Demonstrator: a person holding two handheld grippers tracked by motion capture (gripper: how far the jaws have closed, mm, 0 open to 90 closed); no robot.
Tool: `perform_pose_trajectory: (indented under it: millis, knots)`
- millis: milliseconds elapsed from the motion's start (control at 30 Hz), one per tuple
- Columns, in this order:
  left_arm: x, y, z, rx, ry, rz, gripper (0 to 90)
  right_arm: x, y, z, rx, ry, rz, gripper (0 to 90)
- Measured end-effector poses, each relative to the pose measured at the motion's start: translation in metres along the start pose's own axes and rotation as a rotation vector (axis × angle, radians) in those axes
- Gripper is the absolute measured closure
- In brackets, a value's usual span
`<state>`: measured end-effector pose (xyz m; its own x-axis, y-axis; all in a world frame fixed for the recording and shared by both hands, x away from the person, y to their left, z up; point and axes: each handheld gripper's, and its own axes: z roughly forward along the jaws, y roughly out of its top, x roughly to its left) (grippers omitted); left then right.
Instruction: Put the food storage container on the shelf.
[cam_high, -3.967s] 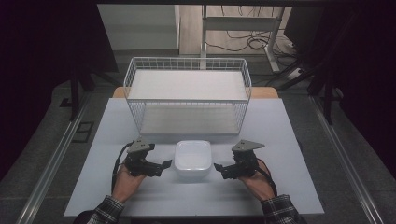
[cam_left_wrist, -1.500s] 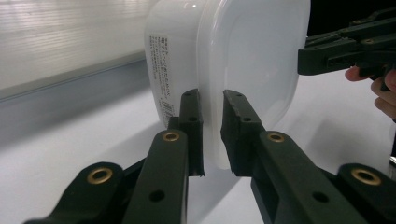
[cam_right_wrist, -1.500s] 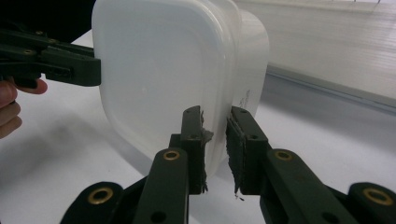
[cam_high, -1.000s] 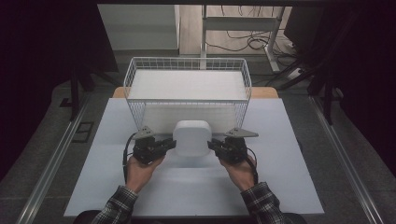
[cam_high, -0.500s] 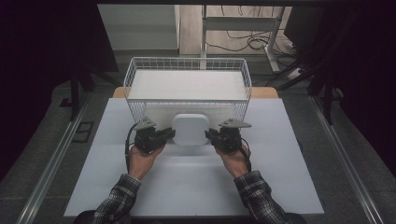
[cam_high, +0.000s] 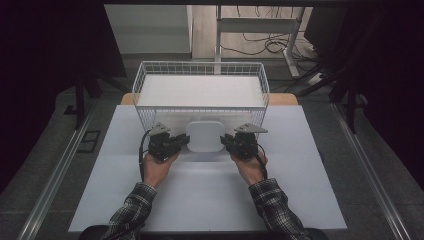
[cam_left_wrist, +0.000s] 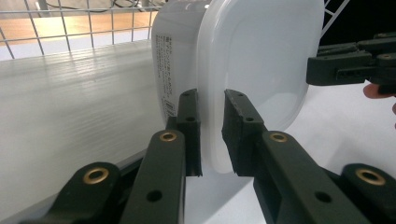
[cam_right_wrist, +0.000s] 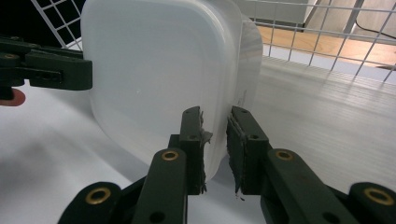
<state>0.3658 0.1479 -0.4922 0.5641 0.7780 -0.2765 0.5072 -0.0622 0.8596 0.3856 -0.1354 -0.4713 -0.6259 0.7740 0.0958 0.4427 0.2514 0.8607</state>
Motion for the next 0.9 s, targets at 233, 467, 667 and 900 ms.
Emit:
perform_pose_trajectory:
  millis: [233, 467, 667, 900]
  knots:
    - [-0.003, -0.008, -0.002, 0.023, -0.003, -0.015, 77.3, 0.003, -0.004, -0.002, 0.019, 0.013, -0.006, 75.3]
    - [0.004, -0.011, 0.005, 0.034, 0.002, -0.03, 77.0, 0.0, -0.007, 0.007, 0.037, 0.012, 0.007, 75.1]
    - [0.009, -0.008, 0.008, 0.005, -0.011, -0.054, 75.7, -0.004, -0.005, 0.012, 0.019, 0.009, 0.024, 72.0]
    - [0.006, -0.003, 0.016, -0.023, 0.047, -0.021, 67.2, -0.004, 0.0, 0.02, -0.003, -0.017, 0.014, 64.4]
